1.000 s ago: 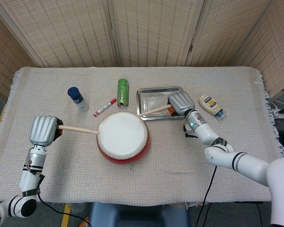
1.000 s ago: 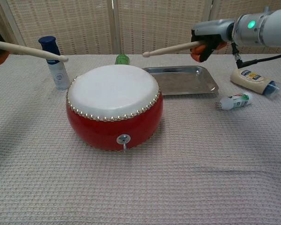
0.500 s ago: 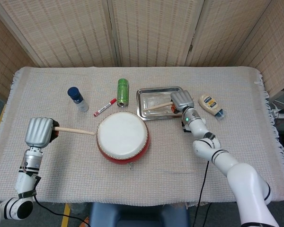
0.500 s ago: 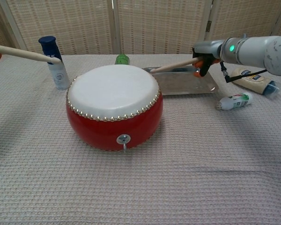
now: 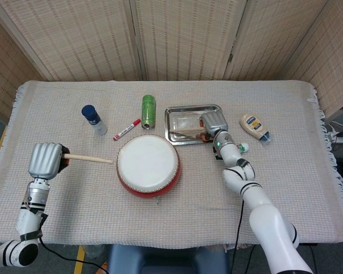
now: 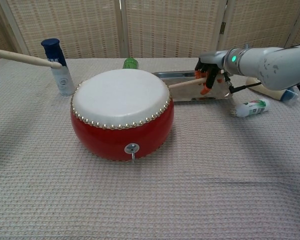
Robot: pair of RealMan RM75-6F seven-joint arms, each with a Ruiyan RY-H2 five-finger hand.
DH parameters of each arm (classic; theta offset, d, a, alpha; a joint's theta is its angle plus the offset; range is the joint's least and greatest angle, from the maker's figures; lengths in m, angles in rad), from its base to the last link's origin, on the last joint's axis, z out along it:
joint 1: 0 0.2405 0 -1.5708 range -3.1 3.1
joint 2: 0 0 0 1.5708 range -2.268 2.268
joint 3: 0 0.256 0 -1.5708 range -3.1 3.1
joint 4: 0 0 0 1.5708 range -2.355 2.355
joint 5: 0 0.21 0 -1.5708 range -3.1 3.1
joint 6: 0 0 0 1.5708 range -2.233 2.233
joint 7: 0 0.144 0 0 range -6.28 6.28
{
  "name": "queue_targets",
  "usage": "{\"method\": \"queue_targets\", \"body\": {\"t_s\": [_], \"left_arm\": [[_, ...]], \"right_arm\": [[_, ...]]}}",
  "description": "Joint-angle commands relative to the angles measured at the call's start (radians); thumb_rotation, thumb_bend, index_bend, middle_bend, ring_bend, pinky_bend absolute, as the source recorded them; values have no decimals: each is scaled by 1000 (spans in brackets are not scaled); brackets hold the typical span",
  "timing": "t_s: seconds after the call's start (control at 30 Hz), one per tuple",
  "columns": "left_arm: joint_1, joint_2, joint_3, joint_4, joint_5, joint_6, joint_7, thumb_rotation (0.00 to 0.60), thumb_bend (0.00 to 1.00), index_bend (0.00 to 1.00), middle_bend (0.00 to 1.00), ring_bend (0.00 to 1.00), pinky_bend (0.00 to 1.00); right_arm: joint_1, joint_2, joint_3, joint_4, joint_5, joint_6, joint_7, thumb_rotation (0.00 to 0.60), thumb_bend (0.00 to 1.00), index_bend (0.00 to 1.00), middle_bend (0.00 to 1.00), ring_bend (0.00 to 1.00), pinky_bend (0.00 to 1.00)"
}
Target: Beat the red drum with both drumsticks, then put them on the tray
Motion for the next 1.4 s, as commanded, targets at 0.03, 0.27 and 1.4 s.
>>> {"method": "queue_targets", "body": {"t_s": [0.03,0.27,1.4], "left_arm": [[4,4,-1,-6,1,6,3,600,620,1000,1000,1000,1000],[4,7,-5,-16,5,9,8,600,621,1000,1000,1000,1000],[-182,-131,-80,-80,-87,-47,280,600,563,981,1000,1000,1000]], "right_arm": [[7,-10,16,36,-7,-22,29,600,48,268,328,179,386],[6,6,36,38,-33,-22,80,600,46,231,313,168,380],[-218,829,53,-1483,158,409,-124,600,32,243,312,250,478]]}}
